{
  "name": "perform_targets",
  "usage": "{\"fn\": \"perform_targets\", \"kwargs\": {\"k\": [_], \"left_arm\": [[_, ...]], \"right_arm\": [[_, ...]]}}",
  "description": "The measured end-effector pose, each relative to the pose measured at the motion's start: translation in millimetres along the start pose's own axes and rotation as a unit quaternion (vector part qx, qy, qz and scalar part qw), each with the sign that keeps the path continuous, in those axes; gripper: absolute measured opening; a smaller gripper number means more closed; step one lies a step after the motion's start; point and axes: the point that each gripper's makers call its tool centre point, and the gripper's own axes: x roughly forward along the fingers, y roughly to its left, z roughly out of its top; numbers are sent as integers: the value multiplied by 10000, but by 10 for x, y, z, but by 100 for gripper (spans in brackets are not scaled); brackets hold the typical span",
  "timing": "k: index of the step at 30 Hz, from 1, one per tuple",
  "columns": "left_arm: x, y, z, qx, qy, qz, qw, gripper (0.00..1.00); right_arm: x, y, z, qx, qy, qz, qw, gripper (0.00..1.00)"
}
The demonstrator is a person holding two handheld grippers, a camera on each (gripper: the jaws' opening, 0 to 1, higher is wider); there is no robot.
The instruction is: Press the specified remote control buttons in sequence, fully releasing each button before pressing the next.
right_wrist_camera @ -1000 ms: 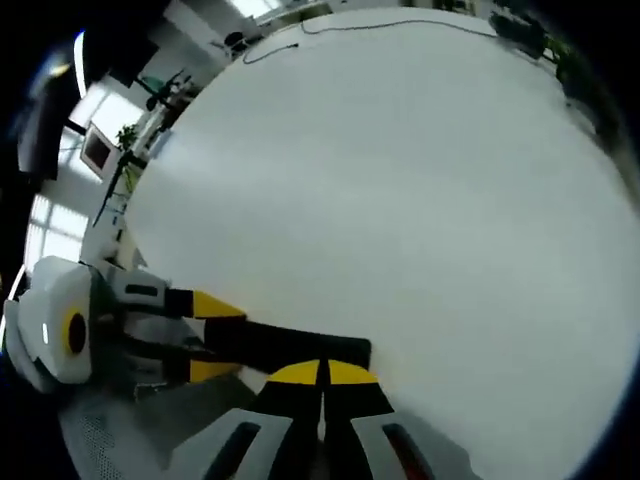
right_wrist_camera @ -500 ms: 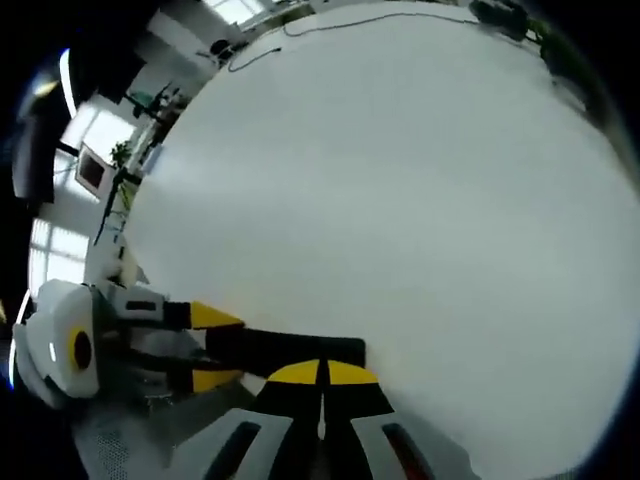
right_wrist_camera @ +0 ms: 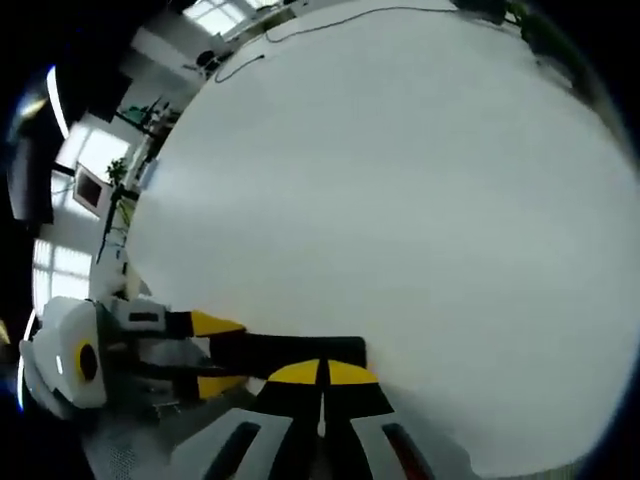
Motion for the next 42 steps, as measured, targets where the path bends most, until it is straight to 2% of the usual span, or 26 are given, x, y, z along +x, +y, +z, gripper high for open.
{"fn": "perform_targets", "kwargs": {"k": [4, 8, 18, 29, 42], "left_arm": [[0, 0, 2, -6, -4, 19, 10000, 25], [0, 5, 1, -13, -18, 7, 10000, 25], [0, -3, 4, 31, -29, 22, 10000, 25], [2, -8, 4, 37, -40, 10, 10000, 25], [7, -2, 5, 36, -27, -11, 10000, 25]], "right_arm": [[-4, -3, -1, 164, 3, 77, 9998, 0], [10, 11, -27, 101, 131, 33, 9999, 0], [-8, 95, -1, -115, 55, 123, 9998, 0], [4, 125, -4, -118, 84, 188, 9997, 0], [57, 99, -39, -314, 236, 53, 9992, 0]]}}
